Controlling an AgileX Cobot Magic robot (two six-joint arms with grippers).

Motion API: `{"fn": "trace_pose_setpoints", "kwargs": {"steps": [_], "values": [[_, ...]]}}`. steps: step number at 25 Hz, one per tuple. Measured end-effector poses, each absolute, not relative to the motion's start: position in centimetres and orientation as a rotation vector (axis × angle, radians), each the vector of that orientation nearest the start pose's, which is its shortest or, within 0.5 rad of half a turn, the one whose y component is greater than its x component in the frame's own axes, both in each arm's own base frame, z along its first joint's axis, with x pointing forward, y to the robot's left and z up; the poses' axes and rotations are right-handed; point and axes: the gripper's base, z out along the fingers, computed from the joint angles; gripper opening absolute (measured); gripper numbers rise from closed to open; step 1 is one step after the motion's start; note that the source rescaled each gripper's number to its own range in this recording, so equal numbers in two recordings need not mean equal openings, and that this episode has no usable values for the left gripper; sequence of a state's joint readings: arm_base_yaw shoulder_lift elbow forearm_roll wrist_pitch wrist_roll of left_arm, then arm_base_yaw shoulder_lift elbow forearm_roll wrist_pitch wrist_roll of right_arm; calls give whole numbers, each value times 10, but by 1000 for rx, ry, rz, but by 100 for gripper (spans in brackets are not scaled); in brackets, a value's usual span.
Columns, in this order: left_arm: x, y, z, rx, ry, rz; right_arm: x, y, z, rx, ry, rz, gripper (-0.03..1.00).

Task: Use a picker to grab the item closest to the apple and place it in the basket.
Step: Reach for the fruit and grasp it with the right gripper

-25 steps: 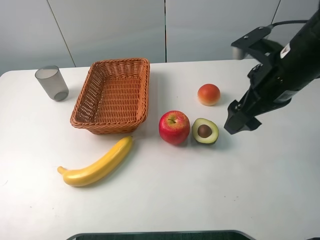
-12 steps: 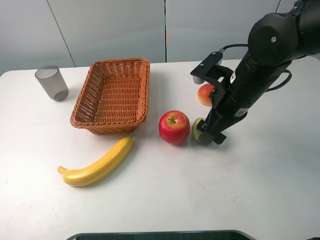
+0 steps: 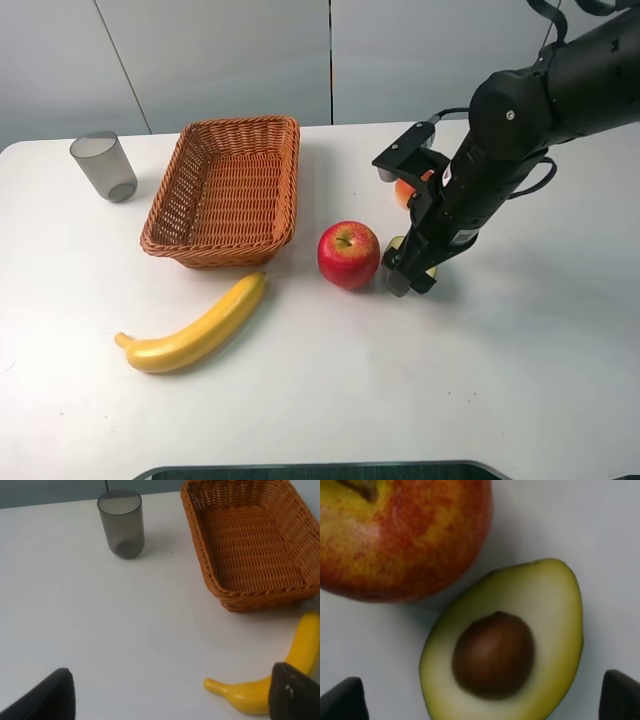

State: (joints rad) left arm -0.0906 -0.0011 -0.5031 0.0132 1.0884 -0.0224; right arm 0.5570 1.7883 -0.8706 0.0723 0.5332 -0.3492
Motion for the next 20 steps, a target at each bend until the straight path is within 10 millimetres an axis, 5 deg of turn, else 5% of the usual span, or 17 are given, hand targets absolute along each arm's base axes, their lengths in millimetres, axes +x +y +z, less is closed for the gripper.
{"fn": "trace_pose_setpoints", "kwargs": {"steps": [20], "values": [[-6,2,276,72,2067,-53,268,164,96,-1143,2719,65,100]]}}
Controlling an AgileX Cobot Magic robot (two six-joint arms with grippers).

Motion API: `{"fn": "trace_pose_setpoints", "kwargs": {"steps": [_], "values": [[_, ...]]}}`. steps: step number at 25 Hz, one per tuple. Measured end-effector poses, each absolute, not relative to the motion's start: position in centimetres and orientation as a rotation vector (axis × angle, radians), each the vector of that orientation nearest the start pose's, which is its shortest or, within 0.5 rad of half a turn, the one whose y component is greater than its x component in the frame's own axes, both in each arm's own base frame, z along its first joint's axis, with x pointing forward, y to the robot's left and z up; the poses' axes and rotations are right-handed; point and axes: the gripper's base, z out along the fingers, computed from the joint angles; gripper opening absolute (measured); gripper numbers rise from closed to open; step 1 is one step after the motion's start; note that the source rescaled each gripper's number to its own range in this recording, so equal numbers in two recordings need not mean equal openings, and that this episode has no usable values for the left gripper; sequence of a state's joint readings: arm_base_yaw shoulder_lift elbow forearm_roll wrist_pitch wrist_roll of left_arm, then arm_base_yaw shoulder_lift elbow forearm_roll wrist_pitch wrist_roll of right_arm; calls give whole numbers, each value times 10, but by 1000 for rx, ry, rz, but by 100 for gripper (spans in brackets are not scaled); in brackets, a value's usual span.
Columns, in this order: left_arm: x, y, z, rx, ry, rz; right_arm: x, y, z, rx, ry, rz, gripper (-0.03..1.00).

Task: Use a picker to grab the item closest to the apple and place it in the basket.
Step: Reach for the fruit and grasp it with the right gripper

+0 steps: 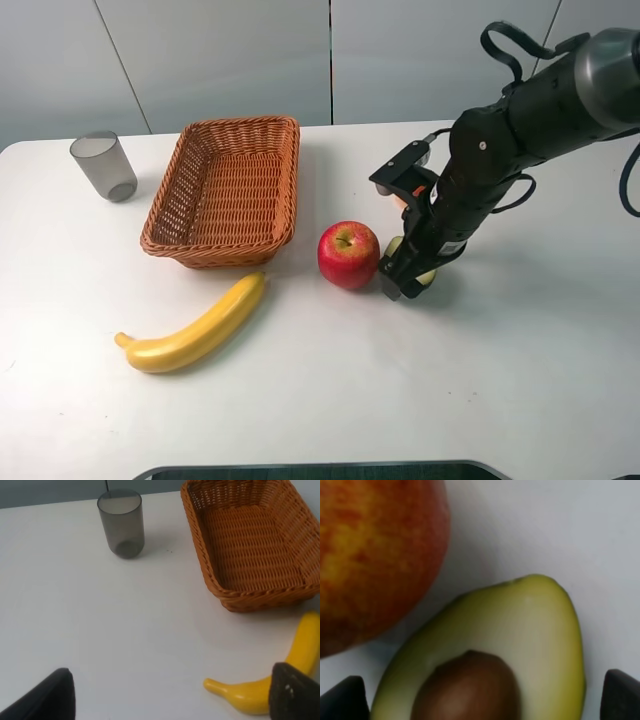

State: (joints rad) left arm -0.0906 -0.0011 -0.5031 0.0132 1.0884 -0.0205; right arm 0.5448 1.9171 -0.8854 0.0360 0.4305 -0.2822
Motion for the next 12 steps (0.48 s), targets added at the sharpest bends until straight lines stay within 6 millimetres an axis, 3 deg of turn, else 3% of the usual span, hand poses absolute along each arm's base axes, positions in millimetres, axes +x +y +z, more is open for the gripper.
{"fn": "trace_pose_setpoints", "kwargs": {"steps": [9,11,12], "values": [[-6,2,276,72,2067,-53,270,165,90,-1128,2713,66,98],[-6,2,276,72,2067,-53,270,165,90,-1128,2713,66,71],[-6,2,276,72,2067,-53,271,165,89,-1128,2713,66,41]]}}
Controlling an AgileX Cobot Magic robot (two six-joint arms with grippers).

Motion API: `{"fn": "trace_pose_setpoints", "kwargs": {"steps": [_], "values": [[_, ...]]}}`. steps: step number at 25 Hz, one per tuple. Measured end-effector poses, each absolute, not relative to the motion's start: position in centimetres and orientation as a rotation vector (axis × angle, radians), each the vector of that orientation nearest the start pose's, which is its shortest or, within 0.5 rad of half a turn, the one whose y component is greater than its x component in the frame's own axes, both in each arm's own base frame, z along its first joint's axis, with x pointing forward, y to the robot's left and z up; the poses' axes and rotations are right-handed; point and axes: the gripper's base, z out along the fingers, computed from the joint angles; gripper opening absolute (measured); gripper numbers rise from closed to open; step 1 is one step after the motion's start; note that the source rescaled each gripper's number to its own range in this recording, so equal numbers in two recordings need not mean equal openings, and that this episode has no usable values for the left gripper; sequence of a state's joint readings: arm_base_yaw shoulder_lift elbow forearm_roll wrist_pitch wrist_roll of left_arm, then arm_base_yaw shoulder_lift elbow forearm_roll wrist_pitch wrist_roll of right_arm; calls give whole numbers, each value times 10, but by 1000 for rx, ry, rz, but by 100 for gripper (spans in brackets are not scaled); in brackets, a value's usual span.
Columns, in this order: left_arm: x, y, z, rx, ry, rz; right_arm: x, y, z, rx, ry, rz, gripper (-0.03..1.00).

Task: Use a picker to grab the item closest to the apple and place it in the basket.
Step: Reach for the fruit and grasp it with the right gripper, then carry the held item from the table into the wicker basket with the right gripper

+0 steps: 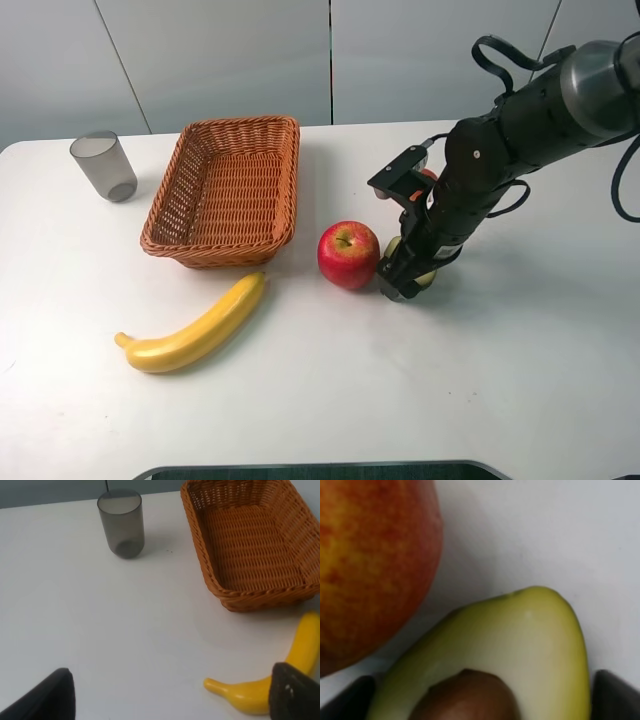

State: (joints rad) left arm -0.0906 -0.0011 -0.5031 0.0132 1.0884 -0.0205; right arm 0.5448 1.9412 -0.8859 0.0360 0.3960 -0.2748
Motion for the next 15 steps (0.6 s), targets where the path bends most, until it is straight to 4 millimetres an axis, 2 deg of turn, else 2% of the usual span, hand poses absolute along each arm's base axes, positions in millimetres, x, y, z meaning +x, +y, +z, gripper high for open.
{"fn": "trace_pose_setpoints", "kwargs": {"steps": [1,2,15], "values": [[-6,2,276,72,2067,-53,271,165,89,-1128,2714,66,8],[-6,2,276,72,2067,-53,271,166,89,-1127,2713,66,0],[-6,2,276,72,2067,-53,271,166,90,-1132,2712,66,0]]}}
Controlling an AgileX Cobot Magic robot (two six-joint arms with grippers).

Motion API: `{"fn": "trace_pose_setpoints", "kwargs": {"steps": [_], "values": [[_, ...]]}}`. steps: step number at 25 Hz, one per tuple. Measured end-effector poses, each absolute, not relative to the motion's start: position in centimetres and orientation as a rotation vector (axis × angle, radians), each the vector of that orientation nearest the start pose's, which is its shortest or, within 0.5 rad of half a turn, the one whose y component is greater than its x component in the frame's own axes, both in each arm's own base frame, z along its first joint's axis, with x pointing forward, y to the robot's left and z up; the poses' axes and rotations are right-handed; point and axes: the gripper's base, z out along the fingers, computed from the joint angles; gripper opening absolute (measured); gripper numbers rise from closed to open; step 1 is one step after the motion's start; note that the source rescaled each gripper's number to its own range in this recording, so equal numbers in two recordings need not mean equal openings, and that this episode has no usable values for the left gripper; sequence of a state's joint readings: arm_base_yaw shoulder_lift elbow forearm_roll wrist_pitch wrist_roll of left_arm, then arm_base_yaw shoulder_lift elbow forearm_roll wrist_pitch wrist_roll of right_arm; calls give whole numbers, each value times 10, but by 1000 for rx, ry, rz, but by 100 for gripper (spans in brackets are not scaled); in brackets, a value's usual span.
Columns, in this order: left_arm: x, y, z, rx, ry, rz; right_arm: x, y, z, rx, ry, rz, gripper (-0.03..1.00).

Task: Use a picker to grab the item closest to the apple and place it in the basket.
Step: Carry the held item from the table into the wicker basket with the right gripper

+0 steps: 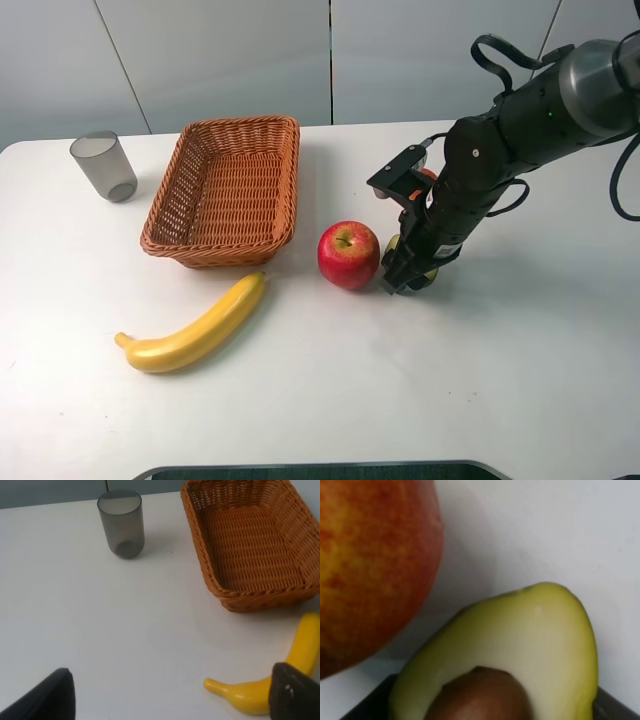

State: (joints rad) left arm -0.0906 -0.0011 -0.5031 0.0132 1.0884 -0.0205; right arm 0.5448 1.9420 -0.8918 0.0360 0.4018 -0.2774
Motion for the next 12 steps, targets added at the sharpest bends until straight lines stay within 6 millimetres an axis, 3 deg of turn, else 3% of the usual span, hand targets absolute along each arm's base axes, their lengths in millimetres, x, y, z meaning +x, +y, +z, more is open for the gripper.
{"fn": "trace_pose_setpoints", "kwargs": {"steps": [8,12], "values": [[-6,2,276,72,2067,-53,271,165,90,-1164,2706,52,0],[-6,2,276,72,2067,-53,270,163,101,-1198,2693,30,0]]}}
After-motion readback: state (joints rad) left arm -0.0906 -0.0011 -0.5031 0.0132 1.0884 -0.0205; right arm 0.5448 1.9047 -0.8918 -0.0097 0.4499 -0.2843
